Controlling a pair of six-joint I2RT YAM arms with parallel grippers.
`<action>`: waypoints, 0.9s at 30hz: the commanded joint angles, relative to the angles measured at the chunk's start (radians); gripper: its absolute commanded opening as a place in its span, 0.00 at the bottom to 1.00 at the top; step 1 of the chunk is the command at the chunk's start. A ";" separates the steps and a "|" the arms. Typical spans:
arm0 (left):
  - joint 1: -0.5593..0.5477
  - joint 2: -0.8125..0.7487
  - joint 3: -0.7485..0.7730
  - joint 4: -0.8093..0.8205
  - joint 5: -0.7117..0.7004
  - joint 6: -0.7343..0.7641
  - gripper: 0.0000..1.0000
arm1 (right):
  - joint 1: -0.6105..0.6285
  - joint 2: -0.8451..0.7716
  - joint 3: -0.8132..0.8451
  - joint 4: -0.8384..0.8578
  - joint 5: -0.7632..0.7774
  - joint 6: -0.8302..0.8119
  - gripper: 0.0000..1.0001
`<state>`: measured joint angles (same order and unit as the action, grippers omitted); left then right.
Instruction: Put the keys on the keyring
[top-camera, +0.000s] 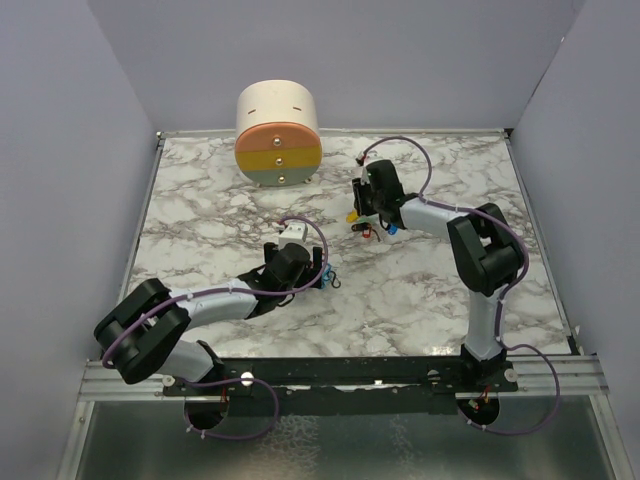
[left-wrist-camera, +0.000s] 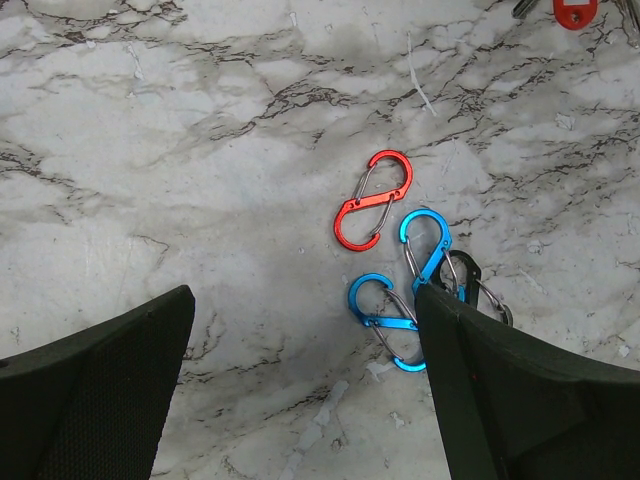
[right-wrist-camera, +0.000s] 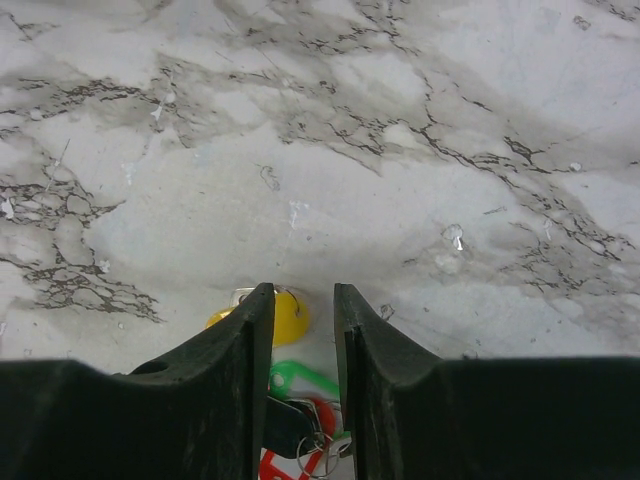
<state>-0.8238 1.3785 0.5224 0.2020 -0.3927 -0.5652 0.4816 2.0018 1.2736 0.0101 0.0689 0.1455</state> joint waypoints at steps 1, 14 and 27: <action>0.005 0.010 0.014 0.027 0.004 0.011 0.93 | -0.001 0.030 0.030 0.040 -0.064 -0.025 0.31; 0.006 0.010 0.011 0.027 0.001 0.012 0.93 | -0.003 0.066 0.046 0.034 -0.084 -0.034 0.29; 0.009 0.018 0.011 0.030 0.003 0.011 0.93 | -0.005 0.062 0.034 0.045 -0.089 -0.032 0.03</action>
<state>-0.8181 1.3876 0.5224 0.2024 -0.3927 -0.5648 0.4816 2.0571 1.2922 0.0242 0.0017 0.1219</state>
